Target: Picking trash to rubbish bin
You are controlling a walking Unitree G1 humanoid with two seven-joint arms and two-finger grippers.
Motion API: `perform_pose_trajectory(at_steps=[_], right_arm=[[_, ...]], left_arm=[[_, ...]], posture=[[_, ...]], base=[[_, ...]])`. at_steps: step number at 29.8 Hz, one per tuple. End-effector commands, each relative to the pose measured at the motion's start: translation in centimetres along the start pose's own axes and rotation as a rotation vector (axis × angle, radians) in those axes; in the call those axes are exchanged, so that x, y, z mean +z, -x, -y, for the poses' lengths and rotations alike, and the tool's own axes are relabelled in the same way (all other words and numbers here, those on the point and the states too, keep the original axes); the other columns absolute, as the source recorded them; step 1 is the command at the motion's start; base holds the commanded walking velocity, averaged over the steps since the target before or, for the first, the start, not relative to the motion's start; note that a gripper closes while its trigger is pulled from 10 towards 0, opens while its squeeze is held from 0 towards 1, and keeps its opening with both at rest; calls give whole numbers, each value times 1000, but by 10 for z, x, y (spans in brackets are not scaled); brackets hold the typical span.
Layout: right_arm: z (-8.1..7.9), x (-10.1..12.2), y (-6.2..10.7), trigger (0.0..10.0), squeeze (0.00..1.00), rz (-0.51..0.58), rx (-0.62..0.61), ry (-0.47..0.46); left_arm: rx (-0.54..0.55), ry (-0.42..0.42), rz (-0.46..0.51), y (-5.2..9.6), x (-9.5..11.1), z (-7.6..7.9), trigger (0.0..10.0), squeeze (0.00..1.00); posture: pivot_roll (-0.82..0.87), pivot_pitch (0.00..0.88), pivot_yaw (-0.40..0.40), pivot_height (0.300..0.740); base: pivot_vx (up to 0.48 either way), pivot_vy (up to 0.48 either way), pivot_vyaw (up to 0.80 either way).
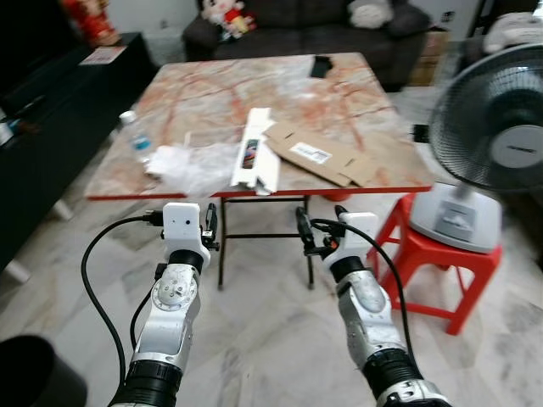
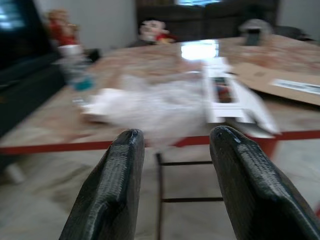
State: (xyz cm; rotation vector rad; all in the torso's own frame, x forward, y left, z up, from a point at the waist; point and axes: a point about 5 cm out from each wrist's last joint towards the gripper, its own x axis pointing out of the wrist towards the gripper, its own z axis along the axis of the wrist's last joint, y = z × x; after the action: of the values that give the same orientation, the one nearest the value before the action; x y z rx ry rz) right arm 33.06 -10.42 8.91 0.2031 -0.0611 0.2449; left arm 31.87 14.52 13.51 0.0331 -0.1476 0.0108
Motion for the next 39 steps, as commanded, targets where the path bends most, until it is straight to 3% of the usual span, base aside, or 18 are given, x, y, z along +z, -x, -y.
perform_pose_trajectory(at_steps=[1,8,24,39], right_arm=[[-9,2,-5,10000,0,-4,22,-40],[-12,4,-8,10000,0,0,33,-23],[-21,4,-8,10000,0,7,78,10],[-25,1,-10,10000,0,-14,66,-63]], left_arm=[[14,-4,14,-5,7,-5,10000,0],[5,-11,14,-8,9,-6,10000,0],[-14,-21,11,-9,10,-3,10000,0],[-29,-23,5,-8,10,-2,10000,0]], posture=[[41,16,66,740],[35,13,81,740],[46,12,90,740],[55,17,94,740]], base=[[435,0,0],[435,0,0],[435,0,457],[437,0,74]])
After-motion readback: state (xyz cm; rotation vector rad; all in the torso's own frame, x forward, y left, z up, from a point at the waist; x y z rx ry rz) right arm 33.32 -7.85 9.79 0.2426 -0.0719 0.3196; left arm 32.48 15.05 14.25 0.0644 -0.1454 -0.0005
